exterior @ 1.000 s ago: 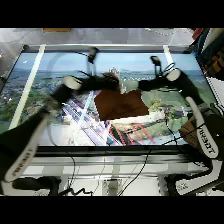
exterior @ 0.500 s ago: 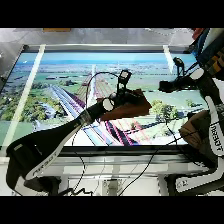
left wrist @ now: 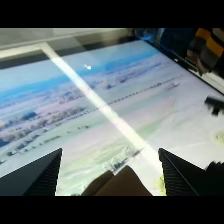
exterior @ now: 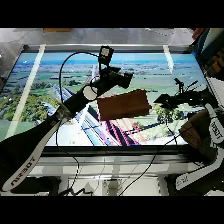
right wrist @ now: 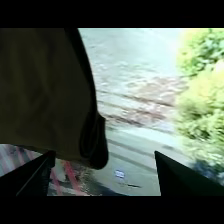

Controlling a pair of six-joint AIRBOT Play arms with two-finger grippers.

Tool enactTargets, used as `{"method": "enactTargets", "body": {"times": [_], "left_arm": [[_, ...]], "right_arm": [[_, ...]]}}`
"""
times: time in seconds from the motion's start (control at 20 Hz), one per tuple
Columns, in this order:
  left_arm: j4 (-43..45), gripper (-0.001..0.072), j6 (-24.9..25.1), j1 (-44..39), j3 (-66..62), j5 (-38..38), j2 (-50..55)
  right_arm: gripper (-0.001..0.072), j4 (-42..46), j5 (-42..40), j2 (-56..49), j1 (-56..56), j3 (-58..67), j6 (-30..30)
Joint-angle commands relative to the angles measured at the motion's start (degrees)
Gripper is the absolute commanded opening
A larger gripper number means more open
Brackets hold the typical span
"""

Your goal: Fold the clothes and pants, and hang the long-sleeved shirts on hangers.

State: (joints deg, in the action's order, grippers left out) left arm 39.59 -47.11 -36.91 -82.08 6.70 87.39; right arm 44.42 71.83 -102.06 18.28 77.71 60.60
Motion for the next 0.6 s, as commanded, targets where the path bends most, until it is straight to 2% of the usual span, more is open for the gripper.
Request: {"method": "enactTargets", "body": {"times": [0.0, 0.1, 0.35, 0.45, 0.5, 0.55], "left_arm": [[0.3, 0.0720, 0.0, 0.4, 0.0, 0.2, -0.7], [0.3, 0.0720, 0.0, 0.4, 0.0, 0.2, -0.7], [0.3, 0.0720, 0.0, 0.4, 0.0, 0.2, -0.7], [0.5, 0.0720, 0.0, 0.5, 0.0, 0.2, -0.7], [1.2, 0.0720, 0.0, 0.6, 0.0, 0.2, -0.7], [1.8, 0.0720, 0.0, 0.7, 0.0, 0.2, -0.7]], "right_arm": [[0.0694, -5.4, -3.6, -2.9, -2.8, -2.2, 3.1], [0.0693, -6.0, -6.9, -4.3, -6.2, -2.1, 6.0], [0.0680, -7.3, -12.7, -5.6, -14.8, -2.0, 6.3], [0.0579, -7.1, -14.3, -5.6, -18.4, -2.0, 5.0], [0.0463, -7.1, -15.0, -5.6, -19.9, -2.0, 3.8], [0.0302, -7.1, -15.8, -5.6, -21.1, -2.0, 2.7]]}}
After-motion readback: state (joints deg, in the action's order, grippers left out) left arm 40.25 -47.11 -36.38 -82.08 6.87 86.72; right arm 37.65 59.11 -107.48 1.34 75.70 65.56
